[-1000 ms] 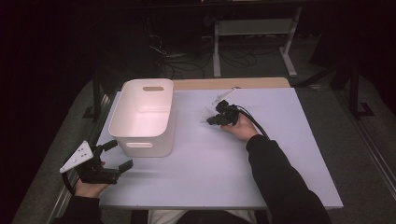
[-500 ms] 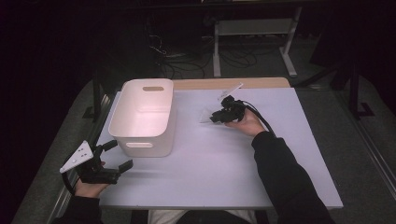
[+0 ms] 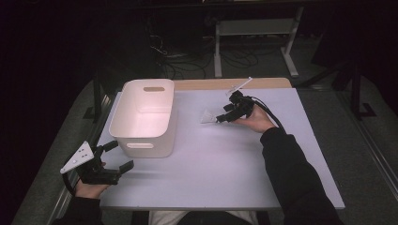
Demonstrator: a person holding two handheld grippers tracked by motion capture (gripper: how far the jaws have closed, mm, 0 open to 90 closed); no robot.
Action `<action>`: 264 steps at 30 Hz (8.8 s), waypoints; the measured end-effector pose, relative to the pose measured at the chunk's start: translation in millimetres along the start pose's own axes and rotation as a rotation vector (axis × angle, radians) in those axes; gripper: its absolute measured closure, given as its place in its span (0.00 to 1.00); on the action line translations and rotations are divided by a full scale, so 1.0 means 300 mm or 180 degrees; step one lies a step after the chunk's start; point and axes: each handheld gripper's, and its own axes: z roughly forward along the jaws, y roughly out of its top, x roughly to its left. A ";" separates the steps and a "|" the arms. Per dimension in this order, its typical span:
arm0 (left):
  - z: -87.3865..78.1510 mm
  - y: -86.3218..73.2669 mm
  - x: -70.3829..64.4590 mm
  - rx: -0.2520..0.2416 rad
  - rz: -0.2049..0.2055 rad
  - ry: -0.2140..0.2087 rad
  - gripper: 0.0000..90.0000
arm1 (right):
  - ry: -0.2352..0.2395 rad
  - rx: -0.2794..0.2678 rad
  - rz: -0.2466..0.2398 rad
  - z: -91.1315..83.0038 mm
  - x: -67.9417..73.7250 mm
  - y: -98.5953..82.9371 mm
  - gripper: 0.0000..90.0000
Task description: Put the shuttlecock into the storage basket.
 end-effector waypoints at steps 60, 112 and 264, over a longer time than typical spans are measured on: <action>-0.004 -0.004 0.000 0.0002 -0.0023 -0.0001 0.00 | 0.0296 0.0819 -0.0437 0.158 -0.092 0.065 0.19; -0.005 -0.003 -0.004 0.0030 -0.0002 -0.0006 0.00 | 0.0382 0.0548 -0.0676 0.070 -0.015 0.138 0.71; -0.006 -0.002 -0.004 -0.0001 0.0006 -0.0038 0.00 | 0.1138 0.0506 -0.1375 0.205 0.521 0.571 0.58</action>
